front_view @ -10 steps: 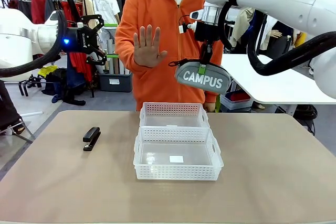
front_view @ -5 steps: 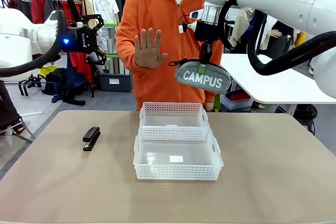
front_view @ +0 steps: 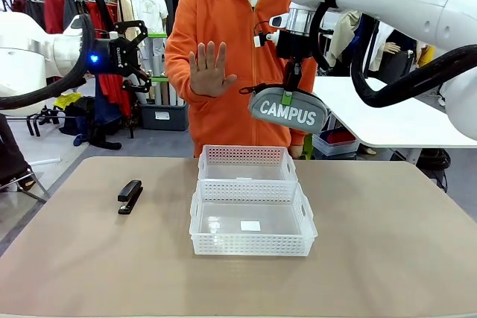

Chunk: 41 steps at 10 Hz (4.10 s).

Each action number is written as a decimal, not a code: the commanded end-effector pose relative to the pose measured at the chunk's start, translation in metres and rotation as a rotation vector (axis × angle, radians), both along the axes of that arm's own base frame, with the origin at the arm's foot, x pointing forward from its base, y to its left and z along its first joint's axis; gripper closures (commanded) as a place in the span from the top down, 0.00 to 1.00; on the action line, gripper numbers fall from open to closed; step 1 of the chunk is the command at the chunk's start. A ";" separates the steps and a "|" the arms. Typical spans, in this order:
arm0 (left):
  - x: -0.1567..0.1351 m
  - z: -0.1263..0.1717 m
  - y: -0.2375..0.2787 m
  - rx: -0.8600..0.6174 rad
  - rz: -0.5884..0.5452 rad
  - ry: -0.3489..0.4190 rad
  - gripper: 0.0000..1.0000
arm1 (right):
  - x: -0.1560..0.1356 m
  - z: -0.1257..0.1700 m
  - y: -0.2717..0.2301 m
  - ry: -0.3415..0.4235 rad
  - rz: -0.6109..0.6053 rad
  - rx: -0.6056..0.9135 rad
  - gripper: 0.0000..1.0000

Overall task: Distribute items into two baskets.
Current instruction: Place the picked Pencil pouch into the Organizing basket as instructed by the person.

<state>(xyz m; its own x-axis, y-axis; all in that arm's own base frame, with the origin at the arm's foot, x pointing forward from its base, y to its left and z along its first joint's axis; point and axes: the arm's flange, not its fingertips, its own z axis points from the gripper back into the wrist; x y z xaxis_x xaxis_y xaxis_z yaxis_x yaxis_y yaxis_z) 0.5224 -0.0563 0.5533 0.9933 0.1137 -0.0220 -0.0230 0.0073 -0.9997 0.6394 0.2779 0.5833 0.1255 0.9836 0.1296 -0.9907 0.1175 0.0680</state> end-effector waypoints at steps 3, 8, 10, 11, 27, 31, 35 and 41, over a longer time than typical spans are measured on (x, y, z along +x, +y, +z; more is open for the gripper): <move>0.000 0.002 0.001 -0.004 0.003 -0.003 1.00 | -0.001 0.002 0.000 -0.012 0.000 -0.004 0.00; 0.000 0.002 0.001 -0.004 0.003 -0.003 1.00 | -0.001 0.002 0.000 -0.012 0.000 -0.004 0.00; 0.000 0.002 0.001 -0.004 0.003 -0.003 1.00 | -0.001 0.002 0.000 -0.012 0.000 -0.004 0.00; 0.000 0.002 0.001 -0.004 0.003 -0.003 1.00 | -0.001 0.002 0.000 -0.012 0.000 -0.004 0.00; 0.000 0.002 0.001 -0.004 0.003 -0.003 1.00 | 0.031 -0.077 0.097 -0.054 0.282 -0.002 0.00; 0.000 0.002 0.001 -0.004 0.003 -0.003 1.00 | 0.030 -0.130 0.125 -0.053 0.323 -0.081 0.00; 0.000 0.002 0.001 -0.004 0.003 -0.003 1.00 | 0.031 -0.171 0.127 -0.052 0.292 -0.170 0.00; 0.000 0.002 0.001 -0.004 0.003 -0.003 1.00 | 0.038 -0.212 0.120 -0.030 0.151 -0.198 0.00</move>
